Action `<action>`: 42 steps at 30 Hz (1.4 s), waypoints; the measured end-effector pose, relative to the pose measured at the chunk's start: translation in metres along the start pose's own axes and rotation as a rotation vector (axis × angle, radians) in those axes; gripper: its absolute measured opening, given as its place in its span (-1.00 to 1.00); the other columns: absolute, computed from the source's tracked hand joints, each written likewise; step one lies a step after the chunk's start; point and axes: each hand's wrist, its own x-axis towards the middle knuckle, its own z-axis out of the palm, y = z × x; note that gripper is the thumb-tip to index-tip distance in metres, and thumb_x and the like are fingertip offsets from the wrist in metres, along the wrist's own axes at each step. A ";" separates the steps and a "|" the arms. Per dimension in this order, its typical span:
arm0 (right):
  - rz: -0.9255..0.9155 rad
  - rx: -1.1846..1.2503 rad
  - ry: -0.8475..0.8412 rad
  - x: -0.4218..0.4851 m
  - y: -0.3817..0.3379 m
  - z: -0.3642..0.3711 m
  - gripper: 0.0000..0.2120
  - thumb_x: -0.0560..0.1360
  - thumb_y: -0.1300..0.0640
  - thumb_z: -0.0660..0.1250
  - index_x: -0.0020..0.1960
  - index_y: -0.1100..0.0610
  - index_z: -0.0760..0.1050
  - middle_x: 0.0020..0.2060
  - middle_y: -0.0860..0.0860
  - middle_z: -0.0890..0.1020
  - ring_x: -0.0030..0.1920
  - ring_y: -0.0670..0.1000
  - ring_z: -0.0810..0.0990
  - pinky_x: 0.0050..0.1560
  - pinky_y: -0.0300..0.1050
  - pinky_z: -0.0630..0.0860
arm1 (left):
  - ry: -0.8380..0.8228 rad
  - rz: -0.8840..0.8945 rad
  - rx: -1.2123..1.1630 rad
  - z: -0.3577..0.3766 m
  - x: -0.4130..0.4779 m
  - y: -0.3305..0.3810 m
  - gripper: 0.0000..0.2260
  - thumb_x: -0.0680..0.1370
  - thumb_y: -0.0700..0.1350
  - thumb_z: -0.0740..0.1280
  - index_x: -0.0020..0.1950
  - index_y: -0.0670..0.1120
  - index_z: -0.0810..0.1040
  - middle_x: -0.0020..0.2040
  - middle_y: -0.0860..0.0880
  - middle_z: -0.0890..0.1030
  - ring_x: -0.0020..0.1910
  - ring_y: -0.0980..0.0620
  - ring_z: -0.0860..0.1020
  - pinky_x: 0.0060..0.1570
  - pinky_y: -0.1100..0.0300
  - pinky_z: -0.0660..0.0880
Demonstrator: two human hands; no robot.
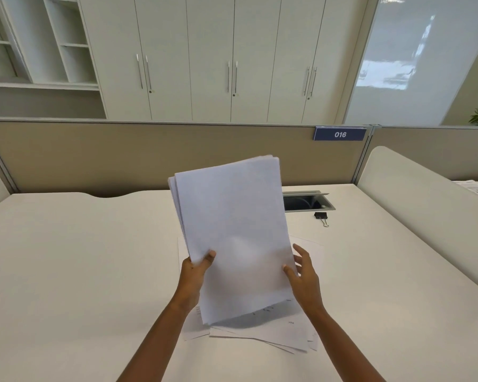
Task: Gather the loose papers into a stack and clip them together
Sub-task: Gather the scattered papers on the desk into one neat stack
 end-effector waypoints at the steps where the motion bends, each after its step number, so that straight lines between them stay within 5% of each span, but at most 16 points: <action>1: 0.039 -0.048 -0.034 0.000 0.003 -0.002 -0.58 0.53 0.25 0.24 0.37 0.10 0.30 0.26 0.11 0.50 0.19 0.13 0.51 0.12 -0.10 0.44 | 0.036 0.003 -0.034 -0.001 0.001 0.001 -0.93 0.51 -0.14 0.34 -0.03 -0.07 0.56 -0.15 0.04 0.61 -0.10 -0.02 0.55 -0.05 0.13 0.47; 7: 0.235 -0.522 -0.080 -0.009 0.032 -0.012 -0.52 0.52 0.07 0.29 0.39 0.16 0.29 0.36 0.15 0.37 0.38 0.12 0.34 0.35 -0.02 0.30 | 0.203 -0.131 -0.354 -0.017 0.010 0.013 -0.65 0.54 -0.14 0.29 0.30 -0.21 0.43 0.08 -0.11 0.56 0.03 -0.11 0.50 0.14 -0.05 0.43; 11: 0.371 -0.821 -0.060 -0.010 0.032 -0.014 -0.21 0.39 -0.28 0.30 0.42 0.17 0.16 0.34 0.19 0.31 0.37 0.19 0.27 0.31 0.06 0.32 | 0.173 -0.245 -0.499 -0.029 0.014 0.015 -0.75 0.57 -0.07 0.24 0.18 -0.16 0.51 0.16 -0.16 0.55 -0.19 -0.04 0.53 0.06 -0.05 0.45; 15: 0.456 -0.922 -0.120 -0.008 0.023 -0.008 -0.09 0.23 -0.39 0.36 0.32 0.21 0.23 0.28 0.16 0.31 0.34 0.15 0.27 0.27 0.02 0.35 | 0.205 -0.266 -0.466 -0.036 0.014 0.008 -0.71 0.56 -0.08 0.25 0.23 -0.17 0.46 0.26 -0.19 0.51 -0.21 -0.04 0.51 0.11 -0.06 0.40; 18: 0.491 -0.937 -0.122 -0.006 0.019 -0.004 -0.03 0.19 -0.35 0.43 0.33 0.25 0.21 0.27 0.13 0.30 0.34 0.12 0.27 0.27 0.01 0.36 | 0.210 -0.267 -0.433 -0.036 0.011 0.005 -0.69 0.56 -0.09 0.25 0.25 -0.20 0.45 0.11 -0.17 0.58 -0.22 -0.04 0.50 0.09 -0.03 0.39; 23: 0.550 -0.870 -0.171 0.001 0.012 -0.007 -0.17 0.24 -0.23 0.48 0.31 0.22 0.29 0.28 0.12 0.25 0.34 0.12 0.22 0.28 0.02 0.33 | 0.222 -0.284 -0.400 -0.034 0.010 0.000 -0.81 0.56 -0.10 0.26 0.15 -0.11 0.44 0.29 -0.23 0.49 -0.23 -0.05 0.48 0.12 -0.07 0.38; 28: 0.541 -0.874 -0.205 -0.002 0.009 0.000 -0.40 0.33 -0.13 0.44 0.24 0.15 0.39 0.28 0.11 0.23 0.32 0.12 0.23 0.25 0.02 0.34 | 0.218 -0.270 -0.391 -0.033 0.011 -0.003 -0.66 0.56 -0.09 0.27 0.31 -0.13 0.42 -0.14 -0.08 0.55 -0.23 -0.05 0.48 0.08 -0.03 0.38; 32: 0.506 -0.834 -0.187 -0.004 0.009 0.005 -0.51 0.40 0.01 0.39 0.24 0.19 0.39 0.26 0.11 0.27 0.31 0.14 0.27 0.24 0.00 0.38 | 0.209 -0.271 -0.373 -0.035 0.011 -0.003 -0.86 0.55 -0.09 0.28 0.07 -0.08 0.48 -0.08 -0.11 0.53 -0.23 -0.05 0.48 0.07 -0.04 0.38; 35: 0.367 -0.713 -0.179 -0.009 0.011 0.008 -0.96 0.44 0.21 0.25 -0.16 0.16 0.47 0.02 0.12 0.47 0.14 0.17 0.46 0.10 -0.10 0.44 | 0.229 -0.237 -0.355 -0.039 0.012 -0.002 -0.79 0.54 -0.09 0.28 0.17 -0.06 0.45 -0.07 -0.11 0.55 -0.21 -0.08 0.49 0.06 -0.05 0.39; 37: 0.281 -0.543 -0.140 -0.009 0.018 0.004 -0.79 0.42 0.32 0.19 -0.36 0.15 0.35 -0.26 0.04 0.48 -0.10 0.12 0.50 -0.12 -0.15 0.41 | 0.243 -0.214 -0.347 -0.043 0.013 -0.002 -0.70 0.55 -0.11 0.28 0.27 -0.12 0.44 0.04 -0.14 0.52 -0.11 -0.12 0.49 0.09 -0.06 0.38; 40: 0.241 -0.344 -0.043 -0.006 0.014 -0.015 -0.93 0.44 0.36 0.26 -0.15 0.24 0.48 -0.14 0.13 0.56 -0.14 0.08 0.49 -0.23 -0.16 0.40 | 0.242 -0.192 -0.314 -0.055 0.017 -0.002 -0.62 0.55 -0.13 0.28 0.34 -0.21 0.40 0.04 -0.14 0.53 -0.16 -0.08 0.51 0.09 -0.04 0.38; 42: 0.185 -0.279 0.094 0.004 0.007 -0.032 -0.82 0.45 0.35 0.29 0.05 0.33 0.50 0.01 0.27 0.59 -0.03 0.17 0.55 -0.10 -0.07 0.43 | 0.248 -0.187 -0.260 -0.065 0.017 -0.002 -0.61 0.54 -0.13 0.29 0.34 -0.23 0.40 0.13 -0.18 0.53 -0.05 -0.13 0.50 0.12 -0.05 0.39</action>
